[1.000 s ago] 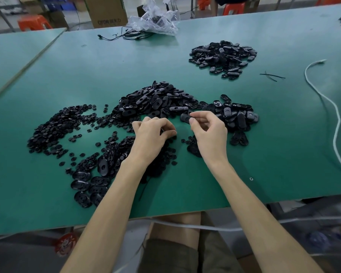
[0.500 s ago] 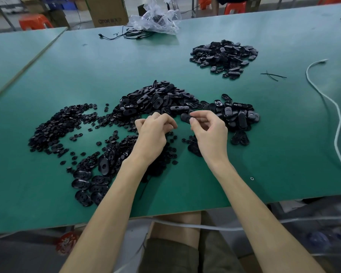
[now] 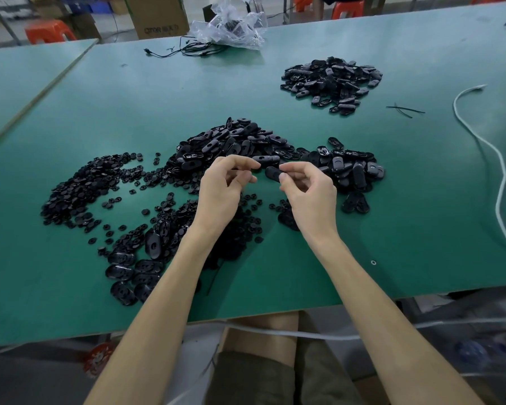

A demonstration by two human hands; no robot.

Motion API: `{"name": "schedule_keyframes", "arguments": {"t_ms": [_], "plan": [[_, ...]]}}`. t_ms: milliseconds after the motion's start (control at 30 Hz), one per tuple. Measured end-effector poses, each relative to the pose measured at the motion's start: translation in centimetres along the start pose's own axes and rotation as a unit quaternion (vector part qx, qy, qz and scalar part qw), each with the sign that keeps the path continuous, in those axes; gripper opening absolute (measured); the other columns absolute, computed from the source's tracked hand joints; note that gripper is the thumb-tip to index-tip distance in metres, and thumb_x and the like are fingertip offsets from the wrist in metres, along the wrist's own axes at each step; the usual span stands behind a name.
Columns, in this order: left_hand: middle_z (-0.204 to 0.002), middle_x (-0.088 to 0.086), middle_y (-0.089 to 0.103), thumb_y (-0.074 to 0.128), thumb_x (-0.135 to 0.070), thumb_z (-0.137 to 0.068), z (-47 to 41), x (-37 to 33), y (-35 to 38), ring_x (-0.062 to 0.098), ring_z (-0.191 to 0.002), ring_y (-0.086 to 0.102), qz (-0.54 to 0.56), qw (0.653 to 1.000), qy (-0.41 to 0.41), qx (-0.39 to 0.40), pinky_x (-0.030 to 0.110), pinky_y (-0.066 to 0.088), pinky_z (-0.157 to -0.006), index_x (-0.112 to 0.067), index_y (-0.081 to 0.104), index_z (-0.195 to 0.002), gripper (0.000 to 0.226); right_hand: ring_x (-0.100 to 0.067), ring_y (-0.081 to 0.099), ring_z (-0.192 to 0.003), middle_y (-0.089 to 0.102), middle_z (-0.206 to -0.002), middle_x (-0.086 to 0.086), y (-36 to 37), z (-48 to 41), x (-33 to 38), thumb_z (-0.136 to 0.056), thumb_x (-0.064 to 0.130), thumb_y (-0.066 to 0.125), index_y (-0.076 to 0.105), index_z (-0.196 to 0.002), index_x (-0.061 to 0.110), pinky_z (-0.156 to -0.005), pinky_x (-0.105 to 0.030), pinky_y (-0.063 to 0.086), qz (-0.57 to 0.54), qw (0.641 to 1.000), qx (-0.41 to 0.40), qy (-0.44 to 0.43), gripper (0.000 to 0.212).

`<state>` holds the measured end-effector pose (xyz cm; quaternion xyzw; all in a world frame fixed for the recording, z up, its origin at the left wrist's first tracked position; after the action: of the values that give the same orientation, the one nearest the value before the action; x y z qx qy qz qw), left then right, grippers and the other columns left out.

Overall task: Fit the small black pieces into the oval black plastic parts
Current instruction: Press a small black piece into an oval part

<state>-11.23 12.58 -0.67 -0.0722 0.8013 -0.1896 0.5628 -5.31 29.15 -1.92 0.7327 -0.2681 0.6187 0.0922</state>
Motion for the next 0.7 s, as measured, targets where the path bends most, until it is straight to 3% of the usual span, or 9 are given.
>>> {"name": "schedule_keyframes", "arguments": {"t_ms": [233, 400, 533, 700], "plan": [[-0.094, -0.002, 0.076, 0.073, -0.002, -0.094, 0.00, 0.23, -0.20, 0.016, -0.087, 0.076, 0.076, 0.997, -0.006, -0.017, 0.021, 0.054, -0.074, -0.014, 0.076, -0.099, 0.013, -0.012, 0.072, -0.088, 0.075, -0.094, 0.006, -0.01, 0.15, 0.12, -0.098, 0.011, 0.069, 0.075, -0.106, 0.018, -0.087, -0.031, 0.059, -0.003, 1.000, 0.005, 0.000, 0.012], [-0.090, -0.007, 0.075, 0.076, -0.008, -0.092, -0.03, 0.50, -0.19, 0.008, -0.078, 0.063, 0.103, 0.995, -0.011, -0.018, 0.026, 0.055, -0.075, -0.015, 0.078, -0.099, 0.010, -0.011, 0.075, -0.087, 0.076, -0.092, 0.005, -0.05, 0.18, 0.11, -0.097, 0.011, 0.070, 0.074, -0.105, 0.017, -0.088, -0.041, 0.061, -0.013, 1.000, 0.005, 0.007, 0.011], [-0.091, -0.003, 0.076, 0.076, -0.005, -0.092, 0.14, 0.63, 0.04, 0.011, -0.083, 0.070, 0.149, 0.988, -0.029, -0.011, 0.021, 0.053, -0.074, -0.013, 0.077, -0.099, 0.011, -0.010, 0.077, -0.083, 0.075, -0.093, 0.003, -0.01, 0.26, 0.03, -0.097, 0.009, 0.069, 0.070, -0.105, 0.015, -0.084, -0.045, 0.062, -0.030, 0.999, 0.006, 0.011, 0.010], [-0.098, 0.007, 0.075, 0.074, 0.000, -0.092, 0.12, 0.78, 0.06, 0.024, -0.095, 0.077, 0.198, 0.979, -0.048, -0.014, 0.024, 0.058, -0.077, -0.003, 0.074, -0.104, 0.012, -0.011, 0.078, -0.081, 0.073, -0.094, 0.003, 0.07, 0.25, 0.05, -0.097, 0.006, 0.069, 0.068, -0.104, 0.014, -0.077, -0.040, 0.064, -0.048, 0.999, 0.007, 0.009, 0.010]]}}
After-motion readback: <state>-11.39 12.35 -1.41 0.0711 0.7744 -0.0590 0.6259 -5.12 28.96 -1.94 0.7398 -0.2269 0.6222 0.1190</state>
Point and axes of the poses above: each hand's wrist, its own z-axis away from the middle knuckle, its own y-axis out of the palm, x = y × z, the point moved 5 cm from there along -z, towards the middle knuckle
